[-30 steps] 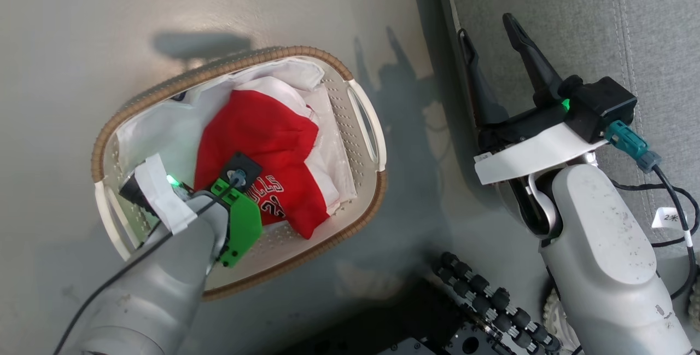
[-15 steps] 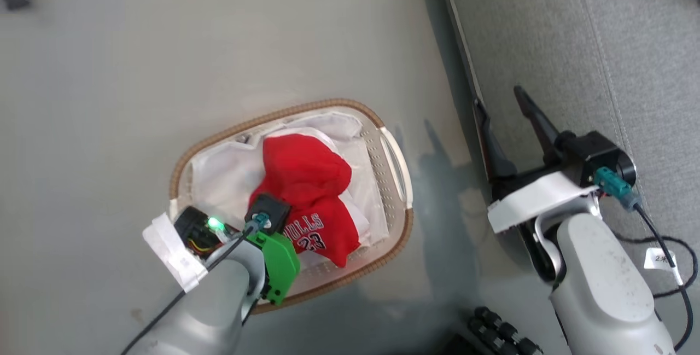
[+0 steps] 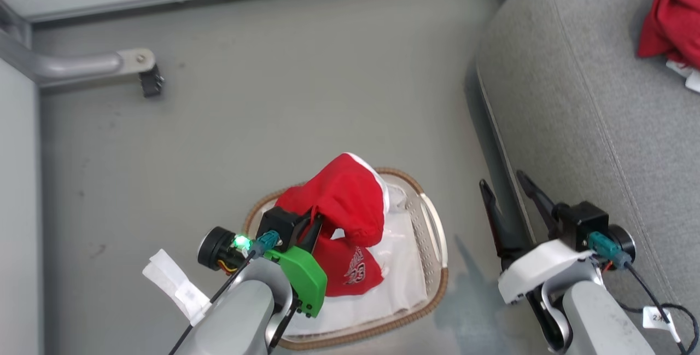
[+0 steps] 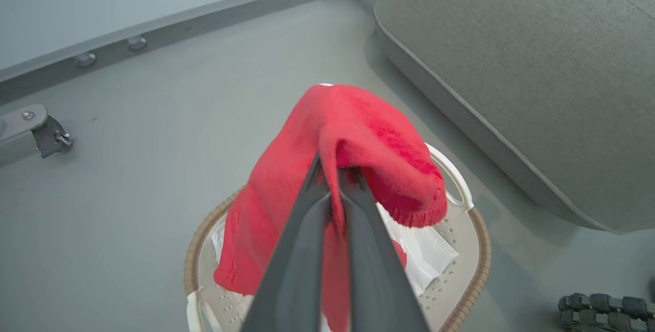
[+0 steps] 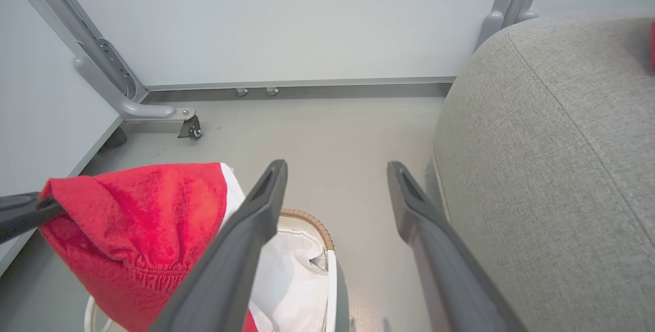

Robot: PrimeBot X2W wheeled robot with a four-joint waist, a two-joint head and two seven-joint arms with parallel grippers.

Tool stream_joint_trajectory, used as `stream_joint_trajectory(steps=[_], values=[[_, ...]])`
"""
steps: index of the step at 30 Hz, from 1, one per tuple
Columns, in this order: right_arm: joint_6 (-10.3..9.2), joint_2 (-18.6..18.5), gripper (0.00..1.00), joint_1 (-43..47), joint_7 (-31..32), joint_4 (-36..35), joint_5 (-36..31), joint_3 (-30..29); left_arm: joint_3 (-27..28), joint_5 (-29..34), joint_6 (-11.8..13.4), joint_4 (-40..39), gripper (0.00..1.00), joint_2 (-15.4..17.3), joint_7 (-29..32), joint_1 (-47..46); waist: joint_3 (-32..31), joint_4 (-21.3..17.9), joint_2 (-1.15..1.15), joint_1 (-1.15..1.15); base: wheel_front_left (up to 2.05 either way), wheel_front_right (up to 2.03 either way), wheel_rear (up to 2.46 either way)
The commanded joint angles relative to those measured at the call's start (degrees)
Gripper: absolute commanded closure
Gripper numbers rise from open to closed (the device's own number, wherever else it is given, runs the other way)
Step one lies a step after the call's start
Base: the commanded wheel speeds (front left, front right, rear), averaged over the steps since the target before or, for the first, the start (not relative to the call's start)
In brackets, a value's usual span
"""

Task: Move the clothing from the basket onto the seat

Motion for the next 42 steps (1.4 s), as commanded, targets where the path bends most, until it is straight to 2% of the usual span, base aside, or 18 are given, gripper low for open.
stream_joint_trajectory(steps=[1,13,19,23,27,34,40,41,42], values=[[-0.06,-0.4,0.0,1.8,0.0,0.4,0.2,0.0,0.7,0.7,0.3,-1.6,1.0,0.0,-0.2,1.5,-8.6,5.4,0.18,0.0,0.0,0.0,0.0],[-0.06,-0.6,0.0,8.5,0.0,2.0,0.7,2.7,6.2,4.4,0.1,-15.6,1.0,0.0,-0.1,3.2,-15.6,6.2,0.18,0.0,0.0,0.0,0.0],[-0.06,-1.4,0.0,8.7,0.0,0.7,0.1,11.4,6.4,4.6,0.0,-19.5,1.0,0.0,-0.1,1.7,-17.1,6.2,0.18,0.0,0.0,0.0,0.0],[-0.06,-1.6,0.0,6.2,0.0,0.1,0.8,18.5,5.1,4.1,0.4,-20.9,1.0,0.0,-0.1,0.9,-17.7,6.8,0.18,0.0,0.0,0.0,0.0],[-0.06,-1.3,0.0,2.9,0.0,1.2,0.9,22.8,2.6,3.0,1.0,-22.0,1.0,0.0,-0.1,0.4,-18.1,7.8,0.18,0.0,0.0,0.0,0.0],[-0.06,0.3,0.0,-3.5,0.0,5.8,-3.1,24.5,-2.7,1.3,1.8,-24.1,1.0,0.1,-0.1,-0.6,-18.0,11.0,0.18,0.0,0.0,0.0,0.0],[-0.06,1.0,0.0,-7.3,0.0,9.3,-1.8,25.4,-8.2,-1.5,2.4,-25.4,1.0,0.0,-0.1,-1.3,-18.1,14.6,0.18,0.0,0.0,0.0,0.0],[-0.06,1.0,0.07,-7.4,0.0,9.8,-0.9,25.8,-8.9,-2.0,2.5,-25.5,1.0,0.1,-0.1,-1.3,-18.2,15.1,0.18,0.0,0.0,0.0,0.0],[-0.06,0.9,1.0,-7.7,0.0,10.5,0.2,26.6,-9.5,-2.6,2.7,-25.6,1.0,0.0,-0.1,-1.4,-18.2,15.6,0.18,0.0,0.0,0.0,0.0]])
